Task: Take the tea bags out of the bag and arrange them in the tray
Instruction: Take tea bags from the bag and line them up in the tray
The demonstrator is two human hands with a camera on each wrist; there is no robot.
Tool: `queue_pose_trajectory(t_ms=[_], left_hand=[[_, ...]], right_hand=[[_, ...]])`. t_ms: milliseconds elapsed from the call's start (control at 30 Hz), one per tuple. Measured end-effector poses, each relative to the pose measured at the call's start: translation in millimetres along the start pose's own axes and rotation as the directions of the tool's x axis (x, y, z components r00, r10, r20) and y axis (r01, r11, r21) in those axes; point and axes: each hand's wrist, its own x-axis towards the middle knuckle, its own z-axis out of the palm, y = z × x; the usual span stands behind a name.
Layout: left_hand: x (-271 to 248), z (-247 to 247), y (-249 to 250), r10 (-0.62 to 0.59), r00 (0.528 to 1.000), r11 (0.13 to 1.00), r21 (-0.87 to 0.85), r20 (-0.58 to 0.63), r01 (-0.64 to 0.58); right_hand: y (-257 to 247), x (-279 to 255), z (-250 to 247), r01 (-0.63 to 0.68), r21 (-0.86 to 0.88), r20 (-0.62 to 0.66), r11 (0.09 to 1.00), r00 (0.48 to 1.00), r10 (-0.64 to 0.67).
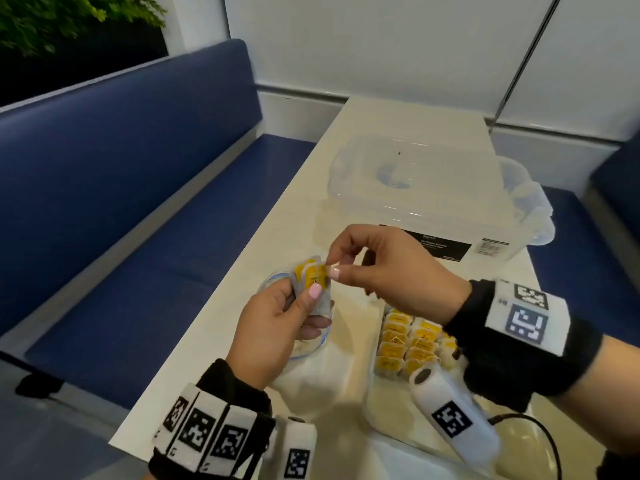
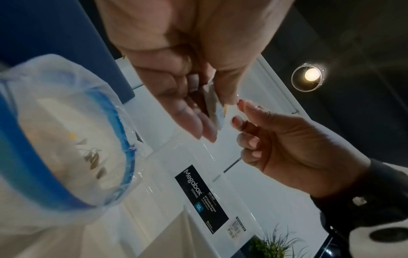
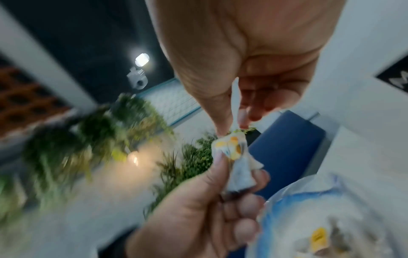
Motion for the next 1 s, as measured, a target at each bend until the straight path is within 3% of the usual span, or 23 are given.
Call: queue_pose_trajectory(t_ms=[133,267,500,600,733,1000], left_hand=[[-1,5,3,0.017,0.997,0.999,0.034,0.080,-0.019],[0,7,4,0.033,0.992,0.997,0.058,0.124,-0.041],[-4,14,7,0.022,0.989,0.999,-0.028,0.148,-0.018],[-3,16,9,-0.044,0.991,0.990,-0.126,0.128,0.061],[-2,19,10,-0.067,0.995,0.987,-0.144,0.069,0.076],[1,21,5,0.070,0.998,0.997,0.034,-0.004,-0.069]], right_hand=[[3,-5,2,0.123,-0.209,-0.006,0.970,0.992,-0.127],[6,-6,2,0.105,-0.223,-0.097,0.969,0.987,-0.129],[8,-9,-1,0.072,-0.230,-0.047,0.970,0.995,-0.085],[6,-9,-8,0.062,-0.154,0.005,0.986,0.998,-0.062],[0,-13,-20,0.073,-0.169,0.037,0.983,0.997,-0.068],[-5,-27,-42,0.059,-0.359,-0.027,0.931,0.997,-0.073]])
